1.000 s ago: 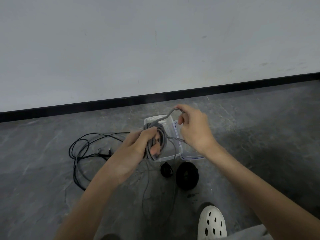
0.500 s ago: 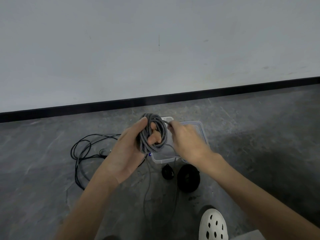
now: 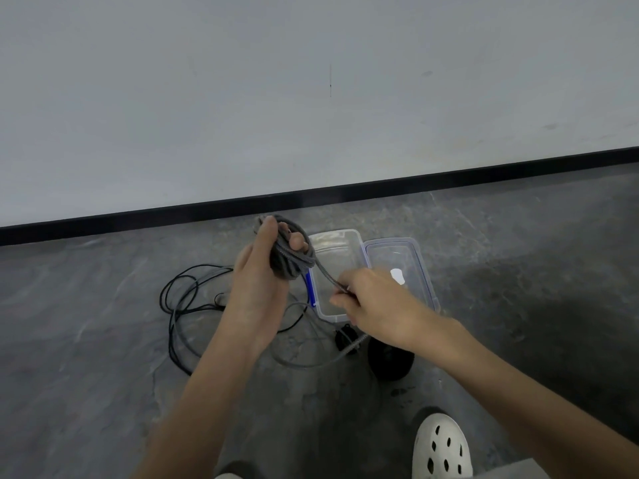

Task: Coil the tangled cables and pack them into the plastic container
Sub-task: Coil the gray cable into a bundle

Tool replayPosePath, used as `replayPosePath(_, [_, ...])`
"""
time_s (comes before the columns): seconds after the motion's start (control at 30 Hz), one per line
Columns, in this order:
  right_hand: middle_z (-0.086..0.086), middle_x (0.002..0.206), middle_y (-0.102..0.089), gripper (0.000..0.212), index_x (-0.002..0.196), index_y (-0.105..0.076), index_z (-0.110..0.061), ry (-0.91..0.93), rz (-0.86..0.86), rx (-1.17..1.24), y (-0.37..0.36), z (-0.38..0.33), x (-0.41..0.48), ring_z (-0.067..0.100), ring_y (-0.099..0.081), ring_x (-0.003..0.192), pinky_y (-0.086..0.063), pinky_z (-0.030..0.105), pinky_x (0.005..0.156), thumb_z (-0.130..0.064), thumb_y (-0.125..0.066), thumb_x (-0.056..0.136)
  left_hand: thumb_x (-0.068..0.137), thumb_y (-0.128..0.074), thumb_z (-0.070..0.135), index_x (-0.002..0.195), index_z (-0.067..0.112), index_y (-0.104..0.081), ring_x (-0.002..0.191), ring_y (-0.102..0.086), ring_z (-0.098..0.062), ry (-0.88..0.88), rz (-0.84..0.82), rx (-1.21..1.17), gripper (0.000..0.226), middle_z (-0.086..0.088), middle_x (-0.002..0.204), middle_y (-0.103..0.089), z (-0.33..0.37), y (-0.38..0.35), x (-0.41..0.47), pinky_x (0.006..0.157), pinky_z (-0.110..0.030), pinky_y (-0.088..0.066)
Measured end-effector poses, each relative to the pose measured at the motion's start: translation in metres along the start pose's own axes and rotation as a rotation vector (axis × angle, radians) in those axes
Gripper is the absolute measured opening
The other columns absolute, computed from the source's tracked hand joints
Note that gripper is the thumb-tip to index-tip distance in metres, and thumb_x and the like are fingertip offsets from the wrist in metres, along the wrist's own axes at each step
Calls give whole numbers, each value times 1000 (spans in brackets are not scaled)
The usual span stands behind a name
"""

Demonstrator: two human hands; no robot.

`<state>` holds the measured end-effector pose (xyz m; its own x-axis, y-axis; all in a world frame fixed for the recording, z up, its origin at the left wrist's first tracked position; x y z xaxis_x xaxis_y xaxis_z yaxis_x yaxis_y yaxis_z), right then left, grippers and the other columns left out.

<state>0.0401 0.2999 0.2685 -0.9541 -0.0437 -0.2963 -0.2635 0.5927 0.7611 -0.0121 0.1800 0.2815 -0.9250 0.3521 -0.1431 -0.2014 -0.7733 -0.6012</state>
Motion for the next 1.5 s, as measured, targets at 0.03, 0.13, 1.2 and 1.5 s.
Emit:
replayPosePath(0.03, [17,73,-62,31,79,-58,4,-33,-10,20,0,2,0,29,-62,69,-47,34,62,-20,-53,97,92,-49,32,81,15,-54,66,-55,-6,-5,-2,3,21,4,67,-55,-1,-1,0,73,-17,-51])
replayPosePath(0.13, [23,80,-67,30,81,-61,10,-157,-52,82,4,14,0,28,-61,68,-52,38,67,-15,-52,96,89,-51,32,84,14,-55,68,-57,-7,-11,0,9,20,4,68,-58,0,0,0,79,-20,-51])
replayPosePath(1.2, [1,56,-31,33,107,-55,15,-299,31,631,-2,6,-12,10,-25,45,-21,21,39,-7,-32,99,103,-39,30,83,16,-51,68,-55,-6,-113,206,110,27,8,65,-59,8,16,7,82,-26,-44])
replayPosePath(1.5, [8,65,-41,33,104,-59,14,-240,-35,405,-7,5,-11,13,-34,51,-28,21,44,-8,-36,96,104,-36,34,86,18,-49,67,-55,-5,-40,160,-120,28,8,68,-55,10,19,11,80,-22,-47])
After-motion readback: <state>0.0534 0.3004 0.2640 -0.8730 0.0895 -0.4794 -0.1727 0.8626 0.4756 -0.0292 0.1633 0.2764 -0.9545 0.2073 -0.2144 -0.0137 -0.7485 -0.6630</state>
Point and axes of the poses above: each hand's wrist, its own x-axis towards the middle knuckle, its own y-axis out of the back of the hand, z = x × y, the point moved 7 cm from there along x, towards the middle knuckle
